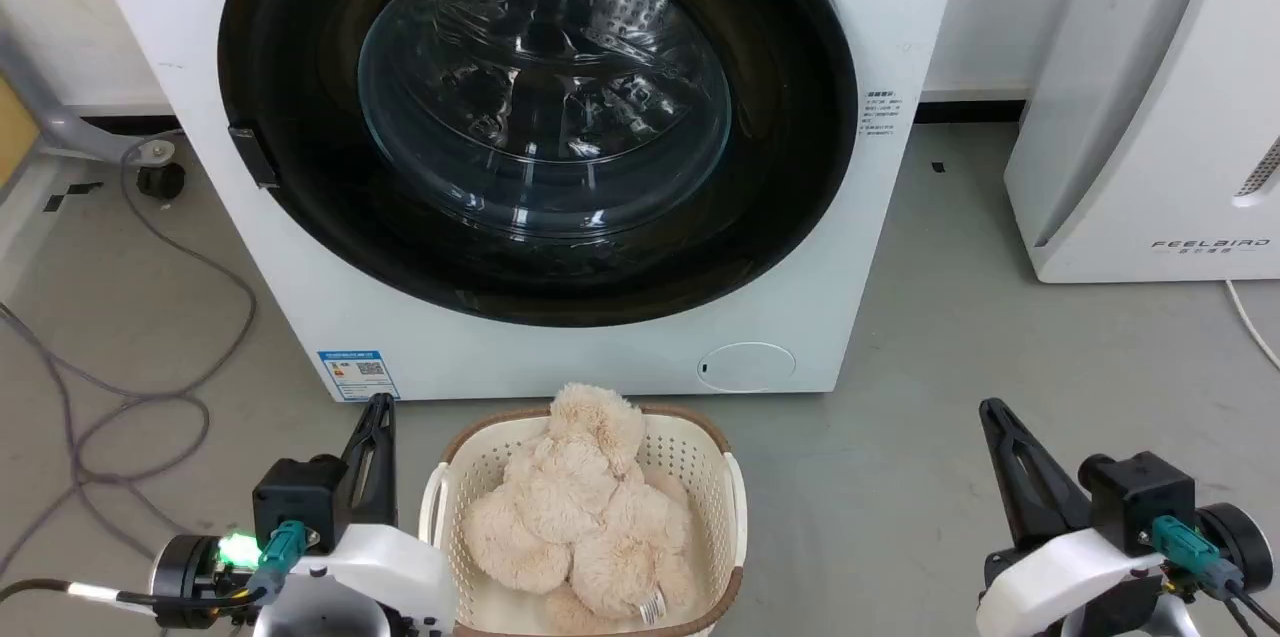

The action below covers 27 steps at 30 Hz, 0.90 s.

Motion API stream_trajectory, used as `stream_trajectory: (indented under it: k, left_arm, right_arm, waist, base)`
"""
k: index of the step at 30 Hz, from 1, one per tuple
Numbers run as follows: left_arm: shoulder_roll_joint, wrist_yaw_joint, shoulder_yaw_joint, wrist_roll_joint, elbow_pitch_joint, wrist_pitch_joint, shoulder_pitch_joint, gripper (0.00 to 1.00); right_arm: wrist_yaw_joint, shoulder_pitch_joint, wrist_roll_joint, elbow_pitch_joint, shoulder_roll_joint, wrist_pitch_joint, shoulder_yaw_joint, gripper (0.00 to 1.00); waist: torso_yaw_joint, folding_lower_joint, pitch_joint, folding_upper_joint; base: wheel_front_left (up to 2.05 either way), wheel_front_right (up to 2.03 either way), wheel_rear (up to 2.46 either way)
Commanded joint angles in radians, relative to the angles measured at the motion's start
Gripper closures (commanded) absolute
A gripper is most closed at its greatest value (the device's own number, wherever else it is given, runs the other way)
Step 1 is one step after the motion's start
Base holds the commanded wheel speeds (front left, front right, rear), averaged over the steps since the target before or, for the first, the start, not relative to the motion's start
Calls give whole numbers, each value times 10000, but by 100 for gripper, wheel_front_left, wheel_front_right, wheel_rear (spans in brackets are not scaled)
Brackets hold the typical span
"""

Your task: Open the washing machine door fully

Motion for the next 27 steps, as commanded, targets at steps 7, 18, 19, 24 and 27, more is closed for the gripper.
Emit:
stream_trajectory:
  k: [7,18,19,24,27]
  left_arm:
    - [7,-43,26,26,-43,3,182,100]
    - [-2,-1,-18,-3,17,-16,-1,0]
    - [-2,-6,-30,-6,33,-35,1,0]
    - [-2,-16,-78,-34,113,-120,2,0]
    - [-1,-20,-115,-68,174,-186,-2,0]
  right_arm:
    - [-7,69,-78,-41,5,9,3,100]
    - [2,9,16,5,0,-12,-3,0]
    - [2,20,27,9,0,-27,-6,0]
    - [1,68,73,30,0,-90,-23,0]
    - [1,103,116,52,0,-140,-39,0]
  waist:
    - [0,0,0,0]
    - [-3,0,1,0]
    - [-6,0,0,0]
    - [-17,0,-3,0]
    - [-24,0,-5,0]
  base:
    - [0,0,0]
    - [0,0,0]
    - [0,0,0]
    - [0,0,0]
    - [0,0,0]
